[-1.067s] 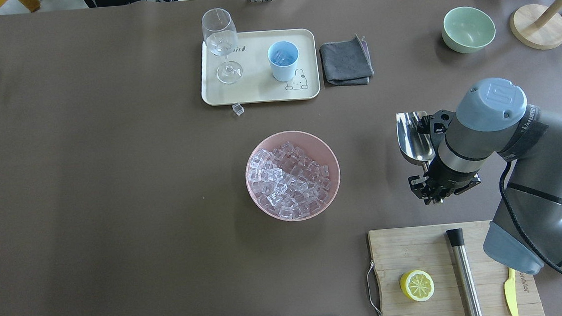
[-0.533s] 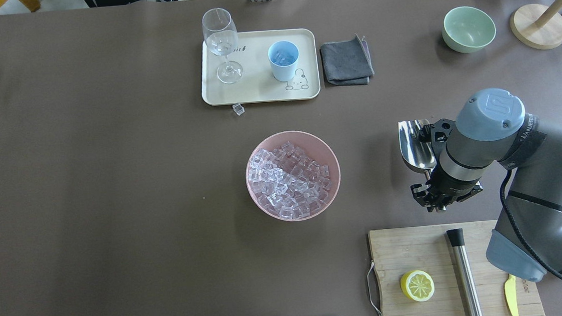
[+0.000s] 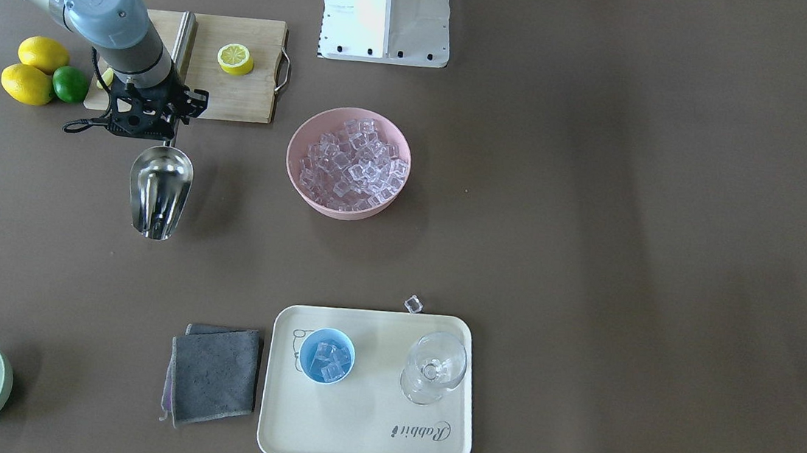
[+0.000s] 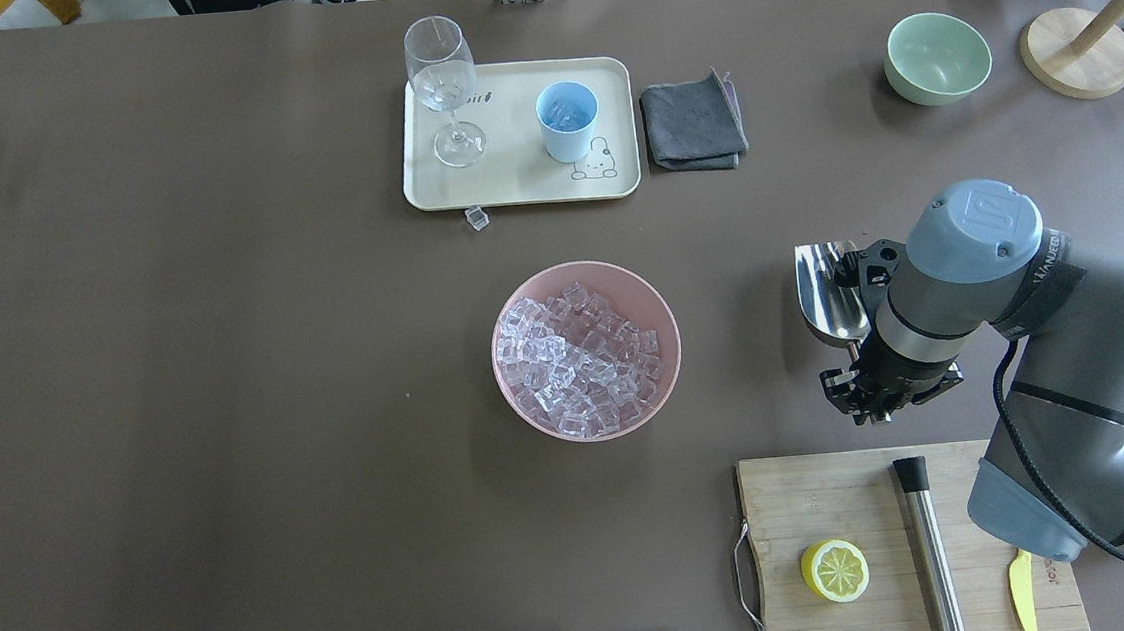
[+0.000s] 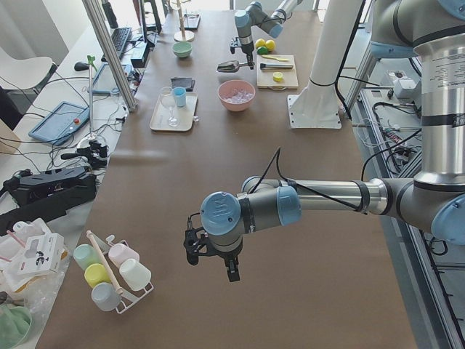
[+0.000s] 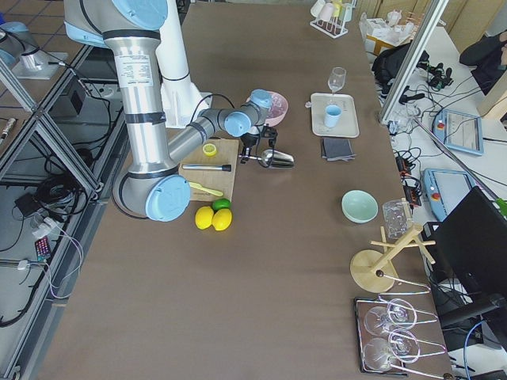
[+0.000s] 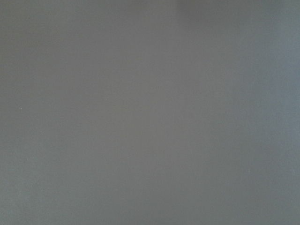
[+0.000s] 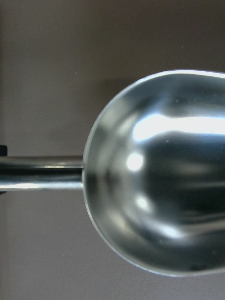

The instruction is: Put ice in cup with scoop

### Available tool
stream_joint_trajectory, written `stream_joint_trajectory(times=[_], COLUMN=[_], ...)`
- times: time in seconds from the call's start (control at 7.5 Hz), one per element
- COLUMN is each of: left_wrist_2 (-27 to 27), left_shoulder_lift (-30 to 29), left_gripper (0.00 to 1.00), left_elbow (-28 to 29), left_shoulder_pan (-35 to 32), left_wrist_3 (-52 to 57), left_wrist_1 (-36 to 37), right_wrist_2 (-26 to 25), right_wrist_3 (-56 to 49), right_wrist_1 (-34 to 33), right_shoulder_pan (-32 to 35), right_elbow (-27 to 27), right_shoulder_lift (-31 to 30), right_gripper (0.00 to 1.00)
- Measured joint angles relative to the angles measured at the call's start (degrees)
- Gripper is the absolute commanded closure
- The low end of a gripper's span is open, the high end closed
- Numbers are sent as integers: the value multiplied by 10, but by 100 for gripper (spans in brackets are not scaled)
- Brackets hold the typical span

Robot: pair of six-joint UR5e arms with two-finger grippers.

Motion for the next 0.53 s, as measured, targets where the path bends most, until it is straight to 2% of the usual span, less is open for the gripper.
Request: stream_joint_trajectory(times=[0.53], left_wrist_2=[3], left_shoulder_lift=[3], left_gripper=[1], left_elbow=[-1], left_shoulder_pan=[-3], left_wrist_3=[-1], left_wrist_1=[1], right_wrist_2=[-1], right_wrist_3=[-3], right_wrist_1=[2], right_shoulder_pan=[0], right_elbow=[-8], right_shoulder_lift=[6], right_gripper=[100])
